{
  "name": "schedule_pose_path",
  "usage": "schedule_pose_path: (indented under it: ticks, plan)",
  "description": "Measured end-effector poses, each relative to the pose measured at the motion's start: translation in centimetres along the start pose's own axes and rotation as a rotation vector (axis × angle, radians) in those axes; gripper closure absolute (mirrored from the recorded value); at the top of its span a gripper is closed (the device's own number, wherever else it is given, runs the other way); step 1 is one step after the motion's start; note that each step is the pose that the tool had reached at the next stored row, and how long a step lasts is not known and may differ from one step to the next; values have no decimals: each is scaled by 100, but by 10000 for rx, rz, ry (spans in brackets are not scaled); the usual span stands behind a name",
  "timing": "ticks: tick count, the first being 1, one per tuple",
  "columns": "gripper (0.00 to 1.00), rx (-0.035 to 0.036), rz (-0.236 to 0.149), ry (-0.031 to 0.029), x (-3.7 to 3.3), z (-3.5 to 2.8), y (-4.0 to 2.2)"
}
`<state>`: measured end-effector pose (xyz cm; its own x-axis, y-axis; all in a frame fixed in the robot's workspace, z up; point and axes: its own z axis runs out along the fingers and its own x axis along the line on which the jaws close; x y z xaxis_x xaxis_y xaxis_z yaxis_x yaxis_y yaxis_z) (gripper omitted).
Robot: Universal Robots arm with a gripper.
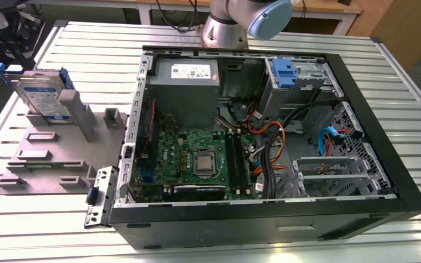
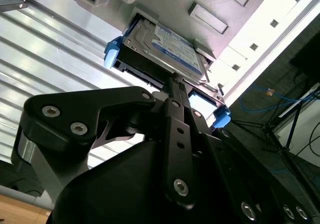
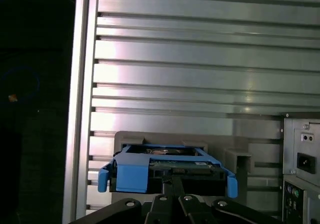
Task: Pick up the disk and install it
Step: 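Pick up the disk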
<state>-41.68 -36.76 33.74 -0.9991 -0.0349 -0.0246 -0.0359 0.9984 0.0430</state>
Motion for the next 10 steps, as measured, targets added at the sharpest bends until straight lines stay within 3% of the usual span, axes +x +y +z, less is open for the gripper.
schedule_pose_path:
  ticks: [7, 10]
  plan:
    - [89, -22, -904, 39, 0, 0, 0]
    - [89, -24, -991, 43, 0, 0, 0]
